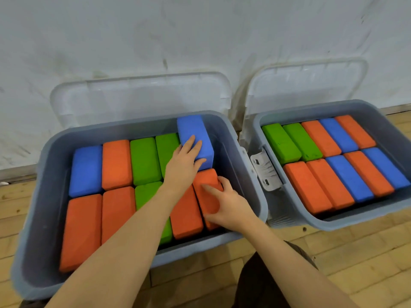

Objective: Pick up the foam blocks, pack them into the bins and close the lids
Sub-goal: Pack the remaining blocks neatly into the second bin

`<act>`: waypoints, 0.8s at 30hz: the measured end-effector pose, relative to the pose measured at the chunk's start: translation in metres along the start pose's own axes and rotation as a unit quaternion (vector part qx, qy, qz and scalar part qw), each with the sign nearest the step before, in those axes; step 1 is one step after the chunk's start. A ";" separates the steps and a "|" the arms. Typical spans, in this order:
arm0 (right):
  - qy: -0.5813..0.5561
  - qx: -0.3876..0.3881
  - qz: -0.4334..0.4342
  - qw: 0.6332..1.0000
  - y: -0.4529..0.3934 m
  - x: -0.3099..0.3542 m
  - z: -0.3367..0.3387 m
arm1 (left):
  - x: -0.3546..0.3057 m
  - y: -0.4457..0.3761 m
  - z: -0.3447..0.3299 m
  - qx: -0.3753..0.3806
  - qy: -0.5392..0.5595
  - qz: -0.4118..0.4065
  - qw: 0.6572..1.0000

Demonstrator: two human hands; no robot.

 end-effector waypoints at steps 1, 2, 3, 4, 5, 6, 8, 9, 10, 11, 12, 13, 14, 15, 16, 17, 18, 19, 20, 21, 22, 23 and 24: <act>-0.002 0.002 -0.002 1.000 -0.001 -0.001 -0.002 | 0.004 0.003 -0.006 0.010 -0.041 -0.006 0.999; -0.002 0.002 -0.003 1.000 -0.001 -0.002 -0.003 | 0.007 0.007 -0.012 0.038 -0.078 -0.006 0.996; 0.000 0.002 -0.004 1.000 -0.002 -0.002 -0.004 | 0.013 0.009 -0.020 0.067 -0.097 -0.001 0.993; 0.001 0.000 -0.004 1.000 -0.003 -0.002 -0.005 | 0.019 0.010 -0.025 0.088 -0.096 0.002 0.991; -0.001 -0.001 -0.006 1.000 -0.004 -0.002 -0.005 | 0.023 0.009 -0.026 0.103 -0.081 0.002 0.991; -0.004 -0.001 -0.007 1.000 -0.004 -0.002 -0.005 | 0.025 0.007 -0.023 0.100 -0.056 -0.007 0.993; -0.009 -0.001 -0.007 1.000 -0.004 -0.003 -0.005 | 0.026 0.005 -0.013 0.064 -0.008 -0.028 0.998; -0.011 -0.002 -0.007 1.000 -0.003 -0.002 -0.004 | 0.027 0.006 -0.009 0.050 -0.010 -0.034 0.998; -0.012 -0.001 -0.008 1.000 -0.003 -0.002 -0.004 | 0.027 0.010 -0.009 0.046 -0.028 -0.037 0.998; -0.015 0.001 -0.012 1.000 -0.003 -0.002 -0.004 | 0.028 0.016 -0.011 0.048 -0.052 -0.041 0.997; -0.017 0.002 -0.015 1.000 -0.003 -0.002 -0.004 | 0.027 0.022 -0.012 0.054 -0.079 -0.040 0.995; -0.017 0.002 -0.017 1.000 -0.003 -0.001 -0.004 | 0.028 0.026 -0.016 0.061 -0.101 -0.036 0.992; -0.017 0.002 -0.018 1.000 -0.003 -0.001 -0.005 | 0.028 0.029 -0.019 0.071 -0.124 -0.031 0.989; -0.017 0.002 -0.018 1.000 -0.004 -0.001 -0.005 | 0.030 0.029 -0.023 0.091 -0.150 -0.023 0.984; -0.019 0.003 -0.020 1.000 -0.004 -0.001 -0.006 | 0.032 0.029 -0.028 0.114 -0.171 -0.014 0.979; -0.021 0.005 -0.022 1.000 -0.004 -0.001 -0.007 | 0.033 0.028 -0.031 0.129 -0.184 -0.004 0.975; -0.022 0.008 -0.023 0.999 -0.004 -0.001 -0.008 | 0.033 0.028 -0.032 0.134 -0.191 0.003 0.972; -0.022 0.010 -0.024 0.999 -0.004 -0.001 -0.007 | 0.031 0.027 -0.031 0.134 -0.198 0.006 0.971; -0.018 0.013 -0.024 0.999 -0.003 -0.001 -0.006 | 0.030 0.027 -0.031 0.136 -0.204 0.006 0.969; -0.012 0.015 -0.026 0.999 -0.003 -0.001 -0.004 | 0.030 0.028 -0.030 0.141 -0.205 0.005 0.968; -0.002 0.014 -0.027 1.000 -0.003 -0.001 -0.001 | 0.031 0.028 -0.029 0.148 -0.200 0.002 0.969; 0.013 0.005 -0.025 1.000 -0.004 -0.001 0.004 | 0.032 0.028 -0.028 0.150 -0.192 -0.006 0.970; 0.031 -0.015 -0.021 0.999 -0.006 -0.001 0.010 | 0.034 0.027 -0.026 0.146 -0.184 -0.015 0.972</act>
Point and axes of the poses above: each hand's wrist, its own y-axis away from the middle knuckle, its own z-axis out of the back of the hand, x = y × z, the point moved 7 cm from there along -y, towards the middle knuckle, and after that the axes turned 8 degrees about -x, right-handed, at the moved point
